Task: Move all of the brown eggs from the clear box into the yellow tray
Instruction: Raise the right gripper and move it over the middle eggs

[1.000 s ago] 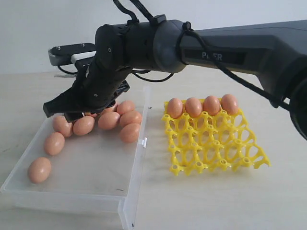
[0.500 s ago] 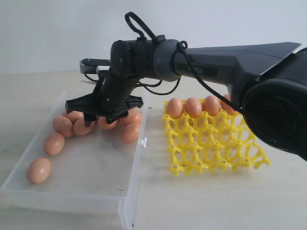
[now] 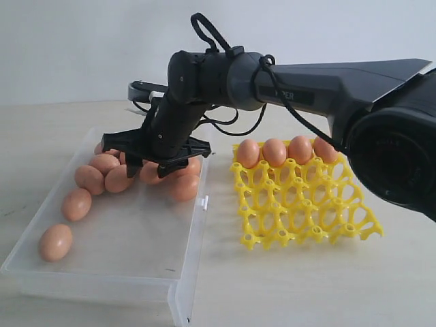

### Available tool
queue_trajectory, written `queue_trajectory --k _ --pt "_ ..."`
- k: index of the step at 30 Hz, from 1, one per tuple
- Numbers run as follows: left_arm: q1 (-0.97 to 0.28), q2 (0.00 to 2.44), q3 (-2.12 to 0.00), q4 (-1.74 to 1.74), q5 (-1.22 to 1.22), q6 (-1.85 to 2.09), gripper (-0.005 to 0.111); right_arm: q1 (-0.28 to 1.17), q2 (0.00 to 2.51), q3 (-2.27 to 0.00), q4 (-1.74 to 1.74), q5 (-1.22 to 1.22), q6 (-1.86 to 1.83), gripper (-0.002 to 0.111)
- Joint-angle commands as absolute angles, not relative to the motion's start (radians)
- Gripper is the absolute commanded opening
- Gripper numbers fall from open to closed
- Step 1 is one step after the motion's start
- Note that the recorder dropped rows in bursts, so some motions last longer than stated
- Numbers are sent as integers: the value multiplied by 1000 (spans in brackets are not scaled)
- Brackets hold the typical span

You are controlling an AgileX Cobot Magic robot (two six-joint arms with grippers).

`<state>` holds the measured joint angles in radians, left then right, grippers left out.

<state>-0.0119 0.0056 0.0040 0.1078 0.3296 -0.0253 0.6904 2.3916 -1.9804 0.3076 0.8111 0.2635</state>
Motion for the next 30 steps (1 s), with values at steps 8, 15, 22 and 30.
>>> queue_trajectory --k 8,15,22,30 --pt "-11 0 0 105 316 -30 0 664 2434 -1990 390 727 315 54" --pt "-11 0 0 105 316 -30 0 660 2451 -1990 396 673 342 54" --pt "-11 0 0 105 316 -30 0 652 2457 -1990 397 668 337 54" --pt "-11 0 0 105 316 -30 0 657 2419 -1992 344 667 108 54"
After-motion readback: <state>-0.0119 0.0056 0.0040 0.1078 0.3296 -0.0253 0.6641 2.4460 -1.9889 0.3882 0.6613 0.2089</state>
